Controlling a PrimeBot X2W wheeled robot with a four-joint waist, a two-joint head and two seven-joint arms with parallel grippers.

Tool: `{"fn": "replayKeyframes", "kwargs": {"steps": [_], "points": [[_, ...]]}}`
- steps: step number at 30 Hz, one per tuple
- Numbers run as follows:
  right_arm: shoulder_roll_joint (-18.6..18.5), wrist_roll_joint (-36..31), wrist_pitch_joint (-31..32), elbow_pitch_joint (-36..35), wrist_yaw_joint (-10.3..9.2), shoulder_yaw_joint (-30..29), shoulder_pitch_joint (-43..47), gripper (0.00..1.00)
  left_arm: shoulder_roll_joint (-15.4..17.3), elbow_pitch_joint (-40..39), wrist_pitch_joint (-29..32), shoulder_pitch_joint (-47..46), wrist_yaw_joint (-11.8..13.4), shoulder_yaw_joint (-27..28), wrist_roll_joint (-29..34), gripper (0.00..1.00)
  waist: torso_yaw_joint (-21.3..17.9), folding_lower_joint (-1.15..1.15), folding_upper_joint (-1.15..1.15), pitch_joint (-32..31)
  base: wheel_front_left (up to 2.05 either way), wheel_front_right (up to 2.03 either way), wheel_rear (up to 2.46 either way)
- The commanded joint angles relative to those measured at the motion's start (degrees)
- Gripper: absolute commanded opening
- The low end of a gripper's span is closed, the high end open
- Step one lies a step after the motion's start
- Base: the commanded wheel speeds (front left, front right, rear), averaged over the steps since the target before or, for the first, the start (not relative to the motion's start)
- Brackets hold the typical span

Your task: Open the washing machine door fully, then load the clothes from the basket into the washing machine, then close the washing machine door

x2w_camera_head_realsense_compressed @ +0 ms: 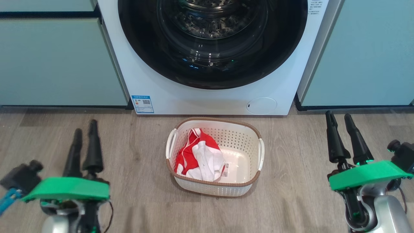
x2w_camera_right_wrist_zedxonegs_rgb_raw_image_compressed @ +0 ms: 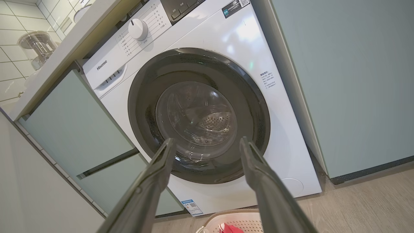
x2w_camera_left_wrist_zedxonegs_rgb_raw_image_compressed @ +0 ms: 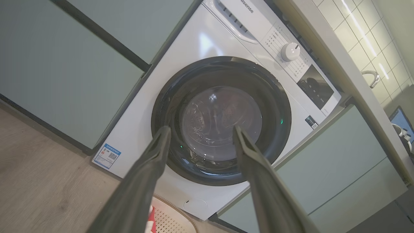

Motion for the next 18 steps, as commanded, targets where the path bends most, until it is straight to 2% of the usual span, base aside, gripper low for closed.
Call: {"fn": "replayKeyframes", "kwargs": {"steps": [1,5,18], "points": [[-0.6,-1.6,-0.8,-2.6,0.00,0.8,-3.0,1.00,0.6,-2.6,-0.7,-2.0,0.2,0.2,2.4,1.00,0.0,0.00,0.00,0.0,0.00,0.00,0.00],[-0.6,-3.2,-1.7,-1.3,0.00,1.6,-2.7,1.00,0.7,-3.1,-1.6,-1.6,1.0,-3.2,8.8,1.00,-0.1,0.00,0.00,-0.3,0.00,0.00,0.00],[-0.7,-8.3,-3.7,1.4,0.00,3.3,-2.9,1.00,1.1,-3.2,-3.6,-0.6,4.5,-7.2,19.8,1.00,-0.4,0.00,0.00,-0.7,0.00,0.00,0.00]]}}
